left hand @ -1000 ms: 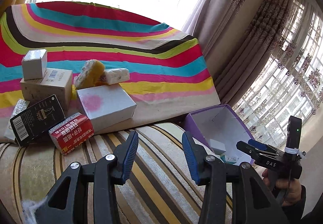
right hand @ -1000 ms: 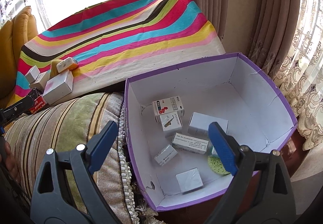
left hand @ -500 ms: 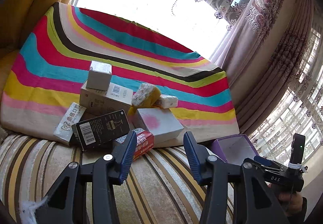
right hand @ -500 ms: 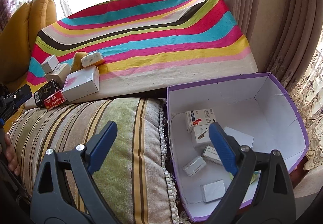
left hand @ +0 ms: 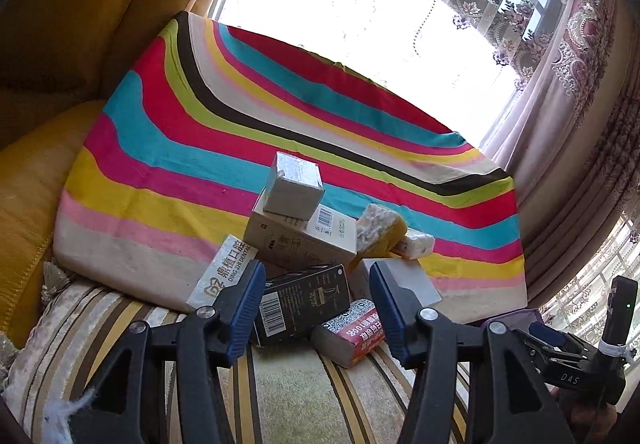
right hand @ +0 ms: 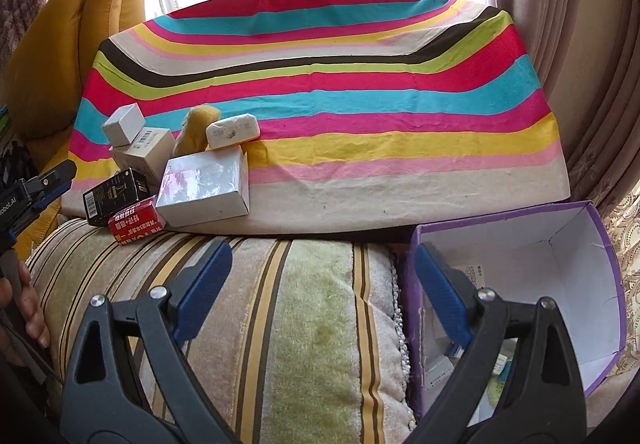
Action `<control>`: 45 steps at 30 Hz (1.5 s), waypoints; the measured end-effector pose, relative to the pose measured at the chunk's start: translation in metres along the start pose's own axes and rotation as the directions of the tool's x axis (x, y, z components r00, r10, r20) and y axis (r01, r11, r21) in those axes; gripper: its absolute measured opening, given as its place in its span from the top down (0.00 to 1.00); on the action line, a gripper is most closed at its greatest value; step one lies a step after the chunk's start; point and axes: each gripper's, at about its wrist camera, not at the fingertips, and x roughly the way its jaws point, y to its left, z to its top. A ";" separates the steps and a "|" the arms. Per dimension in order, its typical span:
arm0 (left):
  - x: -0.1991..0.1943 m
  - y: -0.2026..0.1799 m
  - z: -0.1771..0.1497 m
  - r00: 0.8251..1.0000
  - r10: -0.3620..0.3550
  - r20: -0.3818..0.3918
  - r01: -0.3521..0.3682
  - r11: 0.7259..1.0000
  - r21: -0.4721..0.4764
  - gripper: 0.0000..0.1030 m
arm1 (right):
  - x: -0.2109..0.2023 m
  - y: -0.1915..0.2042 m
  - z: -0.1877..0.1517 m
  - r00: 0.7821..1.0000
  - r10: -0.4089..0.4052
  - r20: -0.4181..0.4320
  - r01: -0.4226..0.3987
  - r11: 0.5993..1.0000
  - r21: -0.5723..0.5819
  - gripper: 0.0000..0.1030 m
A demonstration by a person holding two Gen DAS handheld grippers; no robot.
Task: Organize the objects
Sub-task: 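Withdraw both tools from the purple box toward the pile, then grasp the small white box with the left gripper while the right grasps the yellow sponge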
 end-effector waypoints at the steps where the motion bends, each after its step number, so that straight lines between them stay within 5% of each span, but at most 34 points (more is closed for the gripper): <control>1: 0.002 -0.001 0.003 1.000 0.006 0.002 -0.006 1.000 0.006 0.43 | 0.004 0.003 0.005 1.000 0.002 0.000 -0.002 1.000 -0.008 0.09; 18: 0.060 0.003 0.042 0.991 0.129 -0.020 -0.129 0.991 0.032 0.42 | 0.066 0.076 0.082 0.994 0.107 -0.023 -0.109 0.980 -0.164 0.09; 38: 0.080 0.010 0.050 0.991 0.128 -0.036 -0.127 0.991 0.036 0.42 | 0.124 0.114 0.115 0.988 0.121 -0.101 -0.144 0.951 -0.274 0.09; 41: 0.081 0.012 0.050 0.992 0.121 -0.038 -0.119 0.992 0.035 0.43 | 0.128 0.113 0.115 0.986 0.126 -0.106 -0.150 0.950 -0.272 0.17; 45: 0.082 0.014 0.049 0.993 0.108 -0.048 -0.107 0.994 0.034 0.54 | 0.130 0.115 0.113 0.980 0.148 -0.134 -0.180 0.945 -0.274 0.41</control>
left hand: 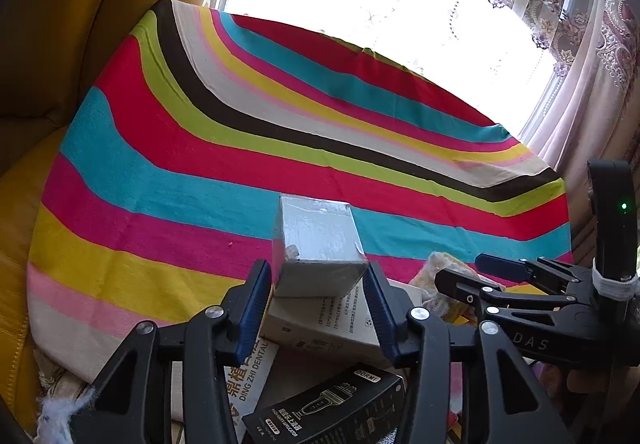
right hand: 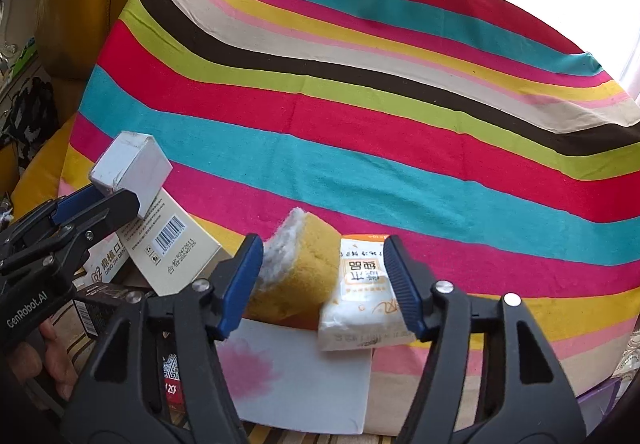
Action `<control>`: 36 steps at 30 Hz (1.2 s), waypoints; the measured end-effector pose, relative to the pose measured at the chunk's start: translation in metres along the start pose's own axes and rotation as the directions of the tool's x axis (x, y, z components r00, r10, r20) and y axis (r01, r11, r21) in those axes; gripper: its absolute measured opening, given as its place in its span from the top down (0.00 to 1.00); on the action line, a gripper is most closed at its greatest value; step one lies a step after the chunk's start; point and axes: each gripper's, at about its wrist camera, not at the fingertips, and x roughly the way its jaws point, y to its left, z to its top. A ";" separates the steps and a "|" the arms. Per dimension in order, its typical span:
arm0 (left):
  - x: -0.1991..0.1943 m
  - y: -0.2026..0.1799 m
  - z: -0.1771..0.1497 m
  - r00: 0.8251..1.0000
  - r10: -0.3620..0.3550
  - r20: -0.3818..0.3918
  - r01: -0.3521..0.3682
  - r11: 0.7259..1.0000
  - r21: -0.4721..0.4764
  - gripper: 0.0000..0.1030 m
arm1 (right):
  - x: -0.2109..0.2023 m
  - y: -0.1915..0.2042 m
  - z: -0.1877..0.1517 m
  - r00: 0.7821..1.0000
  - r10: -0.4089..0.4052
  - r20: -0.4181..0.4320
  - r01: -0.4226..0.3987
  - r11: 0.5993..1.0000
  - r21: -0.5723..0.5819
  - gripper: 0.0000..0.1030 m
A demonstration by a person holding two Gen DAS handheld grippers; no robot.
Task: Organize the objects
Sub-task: 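Grasp the small white box with the left gripper while the right grasps the yellow sponge, then lift the white box and yellow sponge off the pile with both grippers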
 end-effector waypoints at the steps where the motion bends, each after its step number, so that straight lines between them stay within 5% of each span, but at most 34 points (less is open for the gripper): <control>1: -0.001 0.000 -0.001 1.000 -0.001 0.002 0.001 1.000 0.001 0.54 | 0.000 0.000 -0.001 1.000 0.012 0.000 -0.012 1.000 0.002 0.48; 4: -0.003 0.000 -0.002 1.000 -0.005 0.004 0.005 1.000 0.003 0.55 | -0.001 0.003 -0.002 1.000 0.022 0.006 -0.022 1.000 -0.006 0.64; 7: -0.003 0.000 -0.002 1.000 -0.008 0.008 0.008 1.000 0.001 0.55 | -0.004 0.006 -0.004 0.999 0.024 0.022 -0.023 1.000 -0.019 0.68; 23: -0.032 -0.014 -0.007 0.987 -0.072 0.146 0.063 0.996 0.070 0.59 | -0.060 0.007 -0.009 0.985 0.009 0.170 -0.013 1.000 0.023 0.70; 36: -0.067 -0.031 -0.023 0.976 -0.116 0.184 0.093 0.987 0.129 0.59 | -0.102 0.005 -0.056 0.982 0.013 0.189 -0.029 0.996 0.079 0.70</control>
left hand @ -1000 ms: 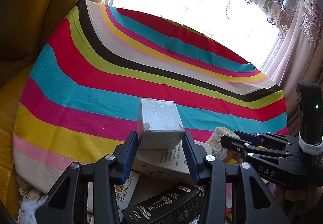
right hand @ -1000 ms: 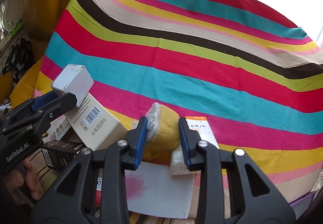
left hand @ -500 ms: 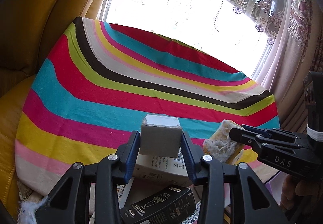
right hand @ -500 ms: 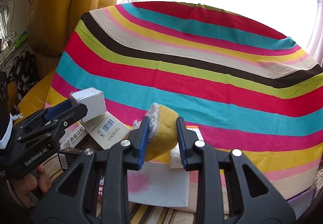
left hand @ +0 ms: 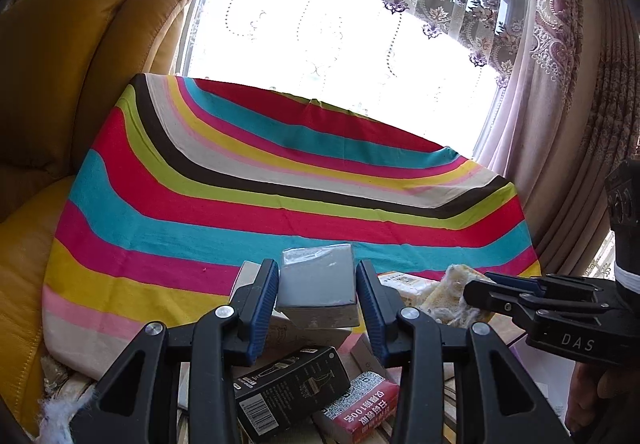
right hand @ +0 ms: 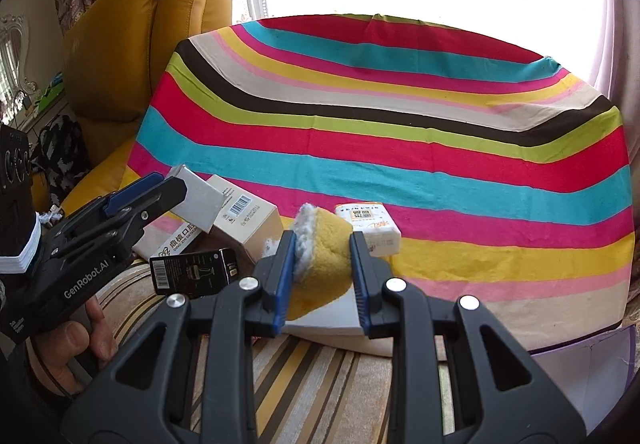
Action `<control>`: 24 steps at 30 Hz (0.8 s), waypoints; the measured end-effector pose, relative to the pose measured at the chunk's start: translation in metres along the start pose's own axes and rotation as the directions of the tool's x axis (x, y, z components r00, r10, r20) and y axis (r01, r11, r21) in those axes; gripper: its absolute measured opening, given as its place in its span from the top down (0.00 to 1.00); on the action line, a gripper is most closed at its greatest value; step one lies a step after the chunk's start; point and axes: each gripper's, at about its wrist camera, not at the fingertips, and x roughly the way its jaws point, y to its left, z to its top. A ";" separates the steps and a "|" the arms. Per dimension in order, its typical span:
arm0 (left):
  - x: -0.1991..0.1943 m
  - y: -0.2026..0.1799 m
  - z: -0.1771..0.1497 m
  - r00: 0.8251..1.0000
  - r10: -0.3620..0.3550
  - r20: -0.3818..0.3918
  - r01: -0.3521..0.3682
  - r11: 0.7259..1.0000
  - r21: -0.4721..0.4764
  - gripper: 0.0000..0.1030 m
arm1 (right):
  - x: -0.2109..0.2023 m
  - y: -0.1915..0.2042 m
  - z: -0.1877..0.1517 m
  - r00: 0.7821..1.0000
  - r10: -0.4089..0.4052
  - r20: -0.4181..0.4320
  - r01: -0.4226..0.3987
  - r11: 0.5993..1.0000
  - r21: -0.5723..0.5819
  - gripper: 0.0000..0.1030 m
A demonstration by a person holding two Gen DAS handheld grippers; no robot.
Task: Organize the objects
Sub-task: 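Lift the white box and yellow sponge off the pile with both grippers, then carry both items over the purple box and open both grippers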
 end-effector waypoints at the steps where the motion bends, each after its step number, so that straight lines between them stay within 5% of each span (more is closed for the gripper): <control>1: -0.004 -0.003 -0.001 1.000 -0.006 0.000 0.006 1.000 0.006 0.59 | -0.005 -0.002 -0.004 1.000 -0.001 0.003 0.001 1.000 0.006 0.70; 13: -0.023 -0.050 -0.019 0.986 -0.153 -0.073 0.157 0.987 0.046 0.59 | -0.060 -0.027 -0.054 0.999 -0.025 0.024 0.022 0.995 0.095 0.70; 24: -0.013 -0.109 -0.038 0.927 -0.316 -0.203 0.337 0.938 0.078 0.59 | -0.112 -0.089 -0.104 0.992 -0.123 0.024 0.114 0.965 0.236 0.70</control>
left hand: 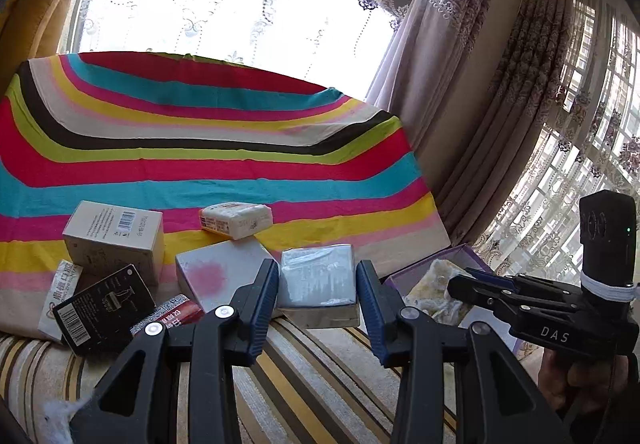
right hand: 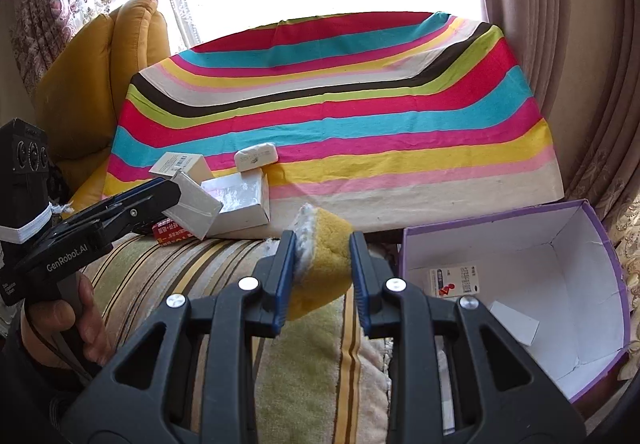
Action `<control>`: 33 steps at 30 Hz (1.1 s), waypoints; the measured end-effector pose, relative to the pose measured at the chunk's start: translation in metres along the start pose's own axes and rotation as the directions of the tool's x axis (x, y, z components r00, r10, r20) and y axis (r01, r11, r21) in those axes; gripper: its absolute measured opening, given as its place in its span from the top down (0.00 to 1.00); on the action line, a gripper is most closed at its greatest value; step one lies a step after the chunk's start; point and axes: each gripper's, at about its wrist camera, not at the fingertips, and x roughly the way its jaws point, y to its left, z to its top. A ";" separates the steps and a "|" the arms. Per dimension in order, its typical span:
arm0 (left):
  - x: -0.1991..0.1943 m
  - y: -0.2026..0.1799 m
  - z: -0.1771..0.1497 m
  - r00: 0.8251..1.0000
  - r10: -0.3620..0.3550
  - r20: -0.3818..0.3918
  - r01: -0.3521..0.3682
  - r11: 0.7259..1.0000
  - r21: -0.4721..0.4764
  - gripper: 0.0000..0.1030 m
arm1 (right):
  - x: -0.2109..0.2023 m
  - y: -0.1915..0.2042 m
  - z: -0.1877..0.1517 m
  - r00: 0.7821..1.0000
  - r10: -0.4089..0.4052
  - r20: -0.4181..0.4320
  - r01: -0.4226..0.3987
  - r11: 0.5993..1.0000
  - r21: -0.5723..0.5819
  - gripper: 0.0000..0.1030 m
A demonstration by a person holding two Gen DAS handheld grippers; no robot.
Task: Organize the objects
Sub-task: 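Carry both items over the purple box and open both grippers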
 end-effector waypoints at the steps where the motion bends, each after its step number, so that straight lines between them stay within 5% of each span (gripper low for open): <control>1: 0.003 -0.006 -0.001 1.000 -0.013 -0.011 0.013 1.000 0.010 0.59 | -0.002 -0.008 -0.003 1.000 -0.013 -0.001 0.013 1.000 0.018 0.70; 16: 0.056 -0.098 -0.008 0.962 -0.197 -0.188 0.225 0.964 0.143 0.59 | -0.030 -0.113 -0.047 0.982 -0.187 -0.020 0.187 0.959 0.212 0.70; 27: 0.084 -0.150 -0.019 0.920 -0.258 -0.296 0.325 0.924 0.204 0.59 | -0.045 -0.155 -0.066 0.953 -0.299 -0.040 0.297 0.910 0.289 0.69; 33: 0.086 -0.152 -0.023 0.920 -0.242 -0.309 0.314 0.927 0.206 0.49 | -0.047 -0.161 -0.066 0.947 -0.318 -0.049 0.318 0.902 0.290 0.59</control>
